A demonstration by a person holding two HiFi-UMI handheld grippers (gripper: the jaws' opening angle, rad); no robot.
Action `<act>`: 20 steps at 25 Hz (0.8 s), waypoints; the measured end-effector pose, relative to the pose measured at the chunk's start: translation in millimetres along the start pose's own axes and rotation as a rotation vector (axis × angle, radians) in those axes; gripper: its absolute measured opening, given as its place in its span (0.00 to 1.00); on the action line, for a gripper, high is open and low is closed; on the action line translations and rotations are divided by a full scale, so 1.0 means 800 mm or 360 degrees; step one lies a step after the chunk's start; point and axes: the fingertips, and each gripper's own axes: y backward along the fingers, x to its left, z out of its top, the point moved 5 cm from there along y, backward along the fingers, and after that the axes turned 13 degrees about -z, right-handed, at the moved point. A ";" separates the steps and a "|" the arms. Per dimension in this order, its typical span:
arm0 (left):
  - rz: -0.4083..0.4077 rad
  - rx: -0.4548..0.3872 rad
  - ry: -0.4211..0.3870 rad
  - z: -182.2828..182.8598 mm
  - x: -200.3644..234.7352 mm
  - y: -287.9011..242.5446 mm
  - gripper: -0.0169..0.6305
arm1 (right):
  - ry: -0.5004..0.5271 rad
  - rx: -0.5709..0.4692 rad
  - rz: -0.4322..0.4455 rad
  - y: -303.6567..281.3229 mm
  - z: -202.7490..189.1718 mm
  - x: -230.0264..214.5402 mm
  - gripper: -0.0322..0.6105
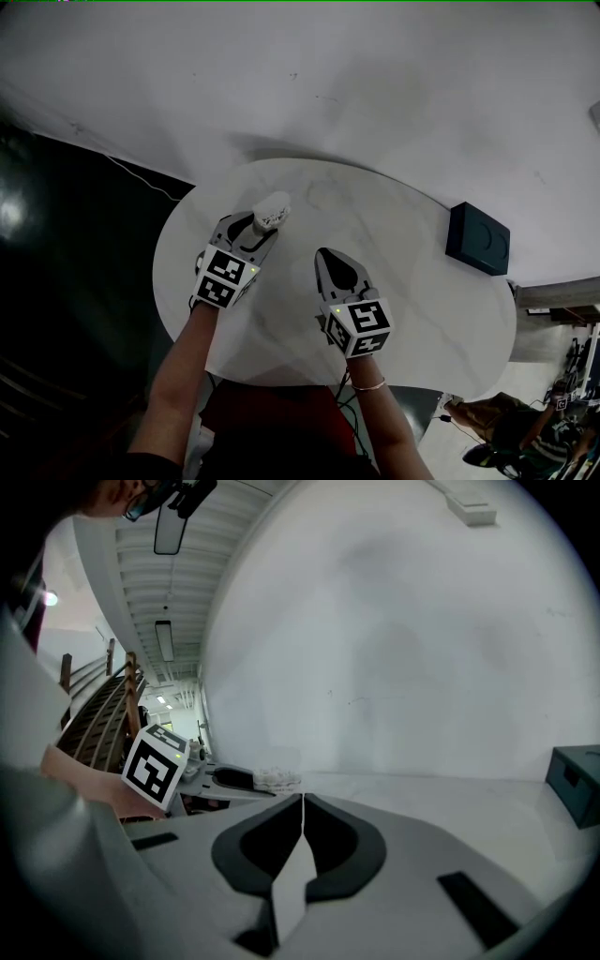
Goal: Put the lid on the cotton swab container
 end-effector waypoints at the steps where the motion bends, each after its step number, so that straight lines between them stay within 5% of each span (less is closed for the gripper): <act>1: -0.0002 -0.0017 0.0000 0.003 -0.003 0.007 0.36 | 0.0006 -0.0014 0.0002 0.003 0.004 0.003 0.07; 10: -0.0041 -0.0107 -0.0103 0.014 -0.048 0.068 0.36 | 0.0032 -0.0147 0.0039 0.035 0.046 0.030 0.07; 20: -0.0050 -0.0182 -0.0123 -0.007 -0.102 0.120 0.36 | 0.0130 -0.0260 0.0253 0.067 0.080 0.103 0.08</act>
